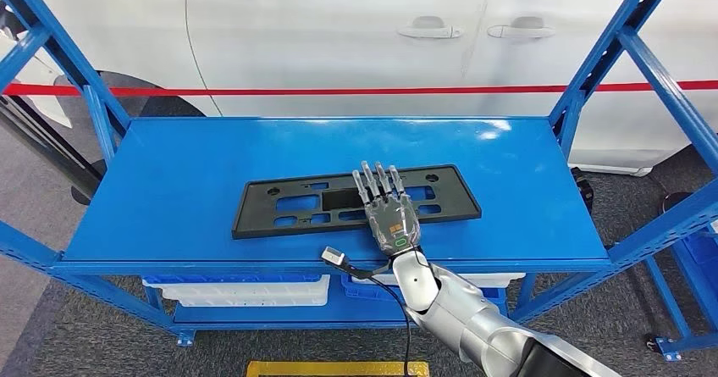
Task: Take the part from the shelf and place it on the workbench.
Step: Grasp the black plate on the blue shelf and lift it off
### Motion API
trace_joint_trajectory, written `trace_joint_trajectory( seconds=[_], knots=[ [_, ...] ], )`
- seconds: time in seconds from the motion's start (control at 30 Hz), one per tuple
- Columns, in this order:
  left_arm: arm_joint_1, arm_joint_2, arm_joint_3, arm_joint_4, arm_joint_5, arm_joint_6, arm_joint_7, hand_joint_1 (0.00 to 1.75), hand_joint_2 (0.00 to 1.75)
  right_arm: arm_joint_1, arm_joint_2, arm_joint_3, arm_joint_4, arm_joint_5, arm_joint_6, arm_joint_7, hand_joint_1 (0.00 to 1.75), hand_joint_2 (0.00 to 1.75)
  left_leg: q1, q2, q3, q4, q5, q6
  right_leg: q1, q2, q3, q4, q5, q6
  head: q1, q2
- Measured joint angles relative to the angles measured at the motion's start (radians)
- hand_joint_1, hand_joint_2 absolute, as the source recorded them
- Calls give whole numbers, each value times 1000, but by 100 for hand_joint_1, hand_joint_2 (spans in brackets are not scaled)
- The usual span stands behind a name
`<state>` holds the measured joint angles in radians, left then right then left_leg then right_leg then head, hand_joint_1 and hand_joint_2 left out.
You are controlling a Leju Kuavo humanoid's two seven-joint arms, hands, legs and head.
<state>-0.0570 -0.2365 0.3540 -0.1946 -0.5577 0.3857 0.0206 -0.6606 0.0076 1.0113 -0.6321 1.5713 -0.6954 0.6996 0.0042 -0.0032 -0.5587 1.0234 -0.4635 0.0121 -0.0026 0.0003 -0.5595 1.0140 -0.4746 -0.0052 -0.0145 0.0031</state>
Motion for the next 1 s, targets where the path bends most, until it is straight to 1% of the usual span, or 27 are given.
trace_joint_trajectory(
  seconds=[0.3, 0.33, 0.43, 0.47, 0.67, 1.0],
  knots=[
    [-1, -2, 2, 0, -1, 2, 0, 0, 0, -4, 0, 0, 11, 0, 9, 0, 0, 175, 0, 0, 1, 0, 0, 0, 0, 0, 1, 0, 0, 0, 0, 0],
    [-1, -4, 3, 0, -2, 3, 0, 0, 0, -7, 0, 2, 18, 0, 12, 0, 9, 175, 0, 0, 1, 0, 0, 0, 0, 0, 1, 0, 0, 0, 0, 0],
    [-2, -10, 11, 0, -7, 6, -1, 0, 0, 0, 6, 8, 42, 0, 12, 0, 140, 175, 0, 0, 4, 0, 0, 0, 0, 0, 4, 0, 0, 0, 0, 0],
    [-2, -11, 14, 0, -8, 7, -2, 0, 0, 7, 9, 9, 47, 0, 7, 1, 175, 175, 0, 0, 5, 0, 0, 0, 0, 0, 5, 0, 0, 0, 0, 0],
    [-3, -14, 25, 0, -9, 12, -7, 0, 0, 34, 17, 9, 46, -3, -6, 2, 175, 175, 0, 0, 5, 0, 0, 0, 0, 0, 5, 0, 0, 0, 0, 0],
    [-3, -15, 28, 0, -10, 16, -9, 0, 0, 46, 17, 10, 40, 0, -9, -1, 175, 175, 0, 0, 5, 0, 1, 0, 0, 0, 5, 0, 0, 0, 0, 0]
  ],
)
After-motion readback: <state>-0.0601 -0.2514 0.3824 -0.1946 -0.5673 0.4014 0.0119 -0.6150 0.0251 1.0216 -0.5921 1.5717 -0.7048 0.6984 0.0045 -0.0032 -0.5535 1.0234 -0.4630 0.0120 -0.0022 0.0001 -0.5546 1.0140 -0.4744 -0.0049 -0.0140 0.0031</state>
